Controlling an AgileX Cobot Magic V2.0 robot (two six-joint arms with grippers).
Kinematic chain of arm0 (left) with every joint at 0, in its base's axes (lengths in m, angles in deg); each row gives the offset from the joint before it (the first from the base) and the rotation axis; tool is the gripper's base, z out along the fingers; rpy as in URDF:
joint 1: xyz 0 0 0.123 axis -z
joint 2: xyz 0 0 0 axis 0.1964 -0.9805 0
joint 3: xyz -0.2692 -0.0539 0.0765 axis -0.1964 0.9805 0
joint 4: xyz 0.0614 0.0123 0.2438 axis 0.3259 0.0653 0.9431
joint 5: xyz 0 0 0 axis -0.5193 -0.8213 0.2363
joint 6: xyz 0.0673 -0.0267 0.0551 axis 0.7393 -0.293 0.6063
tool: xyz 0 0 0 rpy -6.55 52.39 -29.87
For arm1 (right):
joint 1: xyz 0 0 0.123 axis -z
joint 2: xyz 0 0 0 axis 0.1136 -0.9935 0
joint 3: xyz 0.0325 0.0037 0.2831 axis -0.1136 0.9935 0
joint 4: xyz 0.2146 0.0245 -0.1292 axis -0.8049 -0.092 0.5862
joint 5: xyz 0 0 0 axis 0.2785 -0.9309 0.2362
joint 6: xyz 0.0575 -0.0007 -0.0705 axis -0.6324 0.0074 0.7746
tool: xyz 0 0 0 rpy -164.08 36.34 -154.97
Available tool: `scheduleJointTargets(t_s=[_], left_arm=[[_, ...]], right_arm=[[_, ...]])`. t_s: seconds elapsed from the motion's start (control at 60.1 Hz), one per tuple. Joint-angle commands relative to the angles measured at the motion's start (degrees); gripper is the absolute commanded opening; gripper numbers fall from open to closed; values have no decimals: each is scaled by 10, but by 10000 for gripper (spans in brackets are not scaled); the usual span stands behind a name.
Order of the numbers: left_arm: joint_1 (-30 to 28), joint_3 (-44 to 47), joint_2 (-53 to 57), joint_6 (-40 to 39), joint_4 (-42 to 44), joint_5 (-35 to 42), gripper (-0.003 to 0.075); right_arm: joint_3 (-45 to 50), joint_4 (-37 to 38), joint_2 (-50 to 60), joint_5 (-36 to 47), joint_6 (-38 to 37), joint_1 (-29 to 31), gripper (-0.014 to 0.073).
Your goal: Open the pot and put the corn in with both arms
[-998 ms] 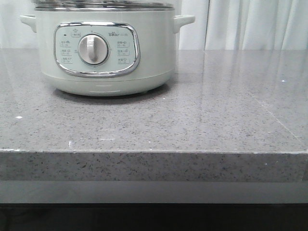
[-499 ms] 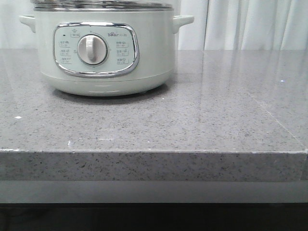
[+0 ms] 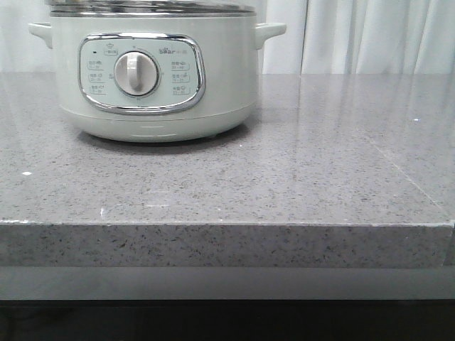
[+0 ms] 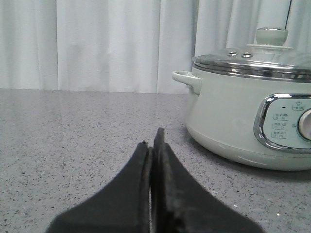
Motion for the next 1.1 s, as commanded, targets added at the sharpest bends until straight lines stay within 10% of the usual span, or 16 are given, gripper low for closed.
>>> scheduleJointTargets(t_s=[0.0, 1.081], left_arm=[[-1, 2, 9, -5, -4, 47, -20], [-1, 2, 9, -5, -4, 47, -20]], right_arm=[[0, 3, 13, 48, 3, 3, -67], [0, 67, 13, 91, -58, 37, -67]])
